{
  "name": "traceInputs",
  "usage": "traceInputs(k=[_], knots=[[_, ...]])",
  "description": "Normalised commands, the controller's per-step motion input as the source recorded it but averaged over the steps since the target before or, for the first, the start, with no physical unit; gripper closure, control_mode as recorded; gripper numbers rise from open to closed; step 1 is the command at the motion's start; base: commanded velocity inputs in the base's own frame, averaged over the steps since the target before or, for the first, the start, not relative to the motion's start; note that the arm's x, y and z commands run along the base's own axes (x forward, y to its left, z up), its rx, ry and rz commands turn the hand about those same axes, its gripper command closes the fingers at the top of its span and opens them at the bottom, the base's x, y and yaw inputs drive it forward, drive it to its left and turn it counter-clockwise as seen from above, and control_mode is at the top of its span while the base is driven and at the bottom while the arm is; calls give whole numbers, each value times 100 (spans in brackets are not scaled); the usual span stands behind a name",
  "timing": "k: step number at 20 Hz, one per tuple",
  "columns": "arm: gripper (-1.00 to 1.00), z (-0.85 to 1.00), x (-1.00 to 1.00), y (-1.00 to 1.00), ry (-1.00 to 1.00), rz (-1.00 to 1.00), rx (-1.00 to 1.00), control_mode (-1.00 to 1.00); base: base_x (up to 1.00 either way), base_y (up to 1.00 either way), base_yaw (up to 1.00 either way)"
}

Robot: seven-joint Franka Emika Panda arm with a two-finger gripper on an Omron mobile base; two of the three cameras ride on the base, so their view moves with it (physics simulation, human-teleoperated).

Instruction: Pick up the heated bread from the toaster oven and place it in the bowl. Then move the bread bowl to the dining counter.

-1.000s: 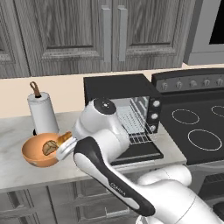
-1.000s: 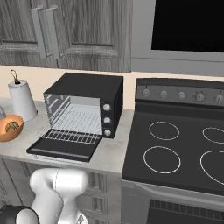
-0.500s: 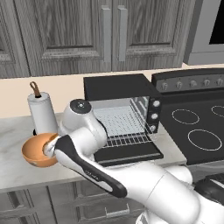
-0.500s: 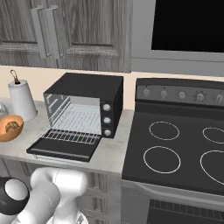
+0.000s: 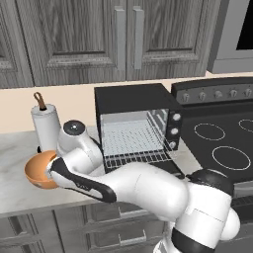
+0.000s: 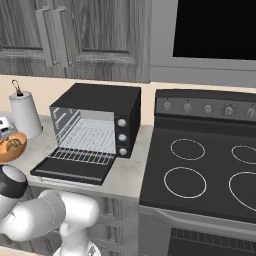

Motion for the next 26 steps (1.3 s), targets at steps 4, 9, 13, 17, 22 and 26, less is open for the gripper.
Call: traceInputs(k=[4, 9, 13, 17, 22, 26], knots=[[-100, 14, 9, 4, 0, -7, -1, -100, 0, 0, 0], [-100, 48, -48, 0, 0, -3, 1, -100, 0, 0, 0], [-100, 0, -100, -2, 0, 2, 0, -100, 0, 0, 0], [-100, 0, -30, 2, -7, 8, -3, -100, 0, 0, 0], [-100, -2, 58, 11, -8, 1, -4, -100, 0, 0, 0], [-100, -33, 33, 15, 0, 0, -1, -100, 0, 0, 0]])
